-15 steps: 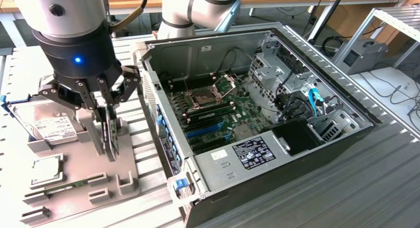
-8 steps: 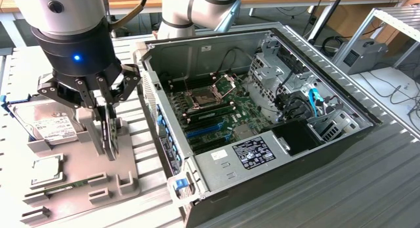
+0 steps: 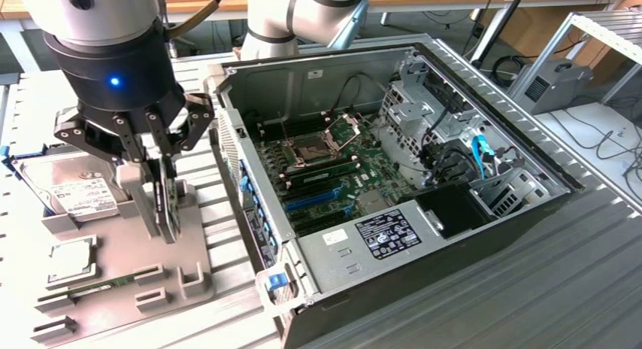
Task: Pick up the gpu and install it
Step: 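Pick up the gpu and move the gpu toward the slot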
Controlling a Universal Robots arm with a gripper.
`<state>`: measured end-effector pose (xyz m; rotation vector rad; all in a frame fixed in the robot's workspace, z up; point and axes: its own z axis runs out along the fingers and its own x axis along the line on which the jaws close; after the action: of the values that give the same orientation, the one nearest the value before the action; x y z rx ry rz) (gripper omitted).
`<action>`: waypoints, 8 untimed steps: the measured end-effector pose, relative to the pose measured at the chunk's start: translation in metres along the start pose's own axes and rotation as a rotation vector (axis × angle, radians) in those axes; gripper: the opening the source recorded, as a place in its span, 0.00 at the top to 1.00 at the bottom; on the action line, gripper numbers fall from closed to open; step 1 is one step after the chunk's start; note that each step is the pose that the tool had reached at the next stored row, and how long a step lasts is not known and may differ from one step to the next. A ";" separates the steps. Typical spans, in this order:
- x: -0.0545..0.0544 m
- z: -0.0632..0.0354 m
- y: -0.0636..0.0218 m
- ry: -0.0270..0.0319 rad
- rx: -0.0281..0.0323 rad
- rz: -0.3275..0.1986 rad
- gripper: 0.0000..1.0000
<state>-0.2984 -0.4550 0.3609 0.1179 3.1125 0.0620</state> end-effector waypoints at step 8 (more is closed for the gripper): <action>0.000 -0.0034 0.0001 0.0000 0.0000 0.000 0.74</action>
<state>-0.2984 -0.4550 0.3643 0.1179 3.1124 0.0620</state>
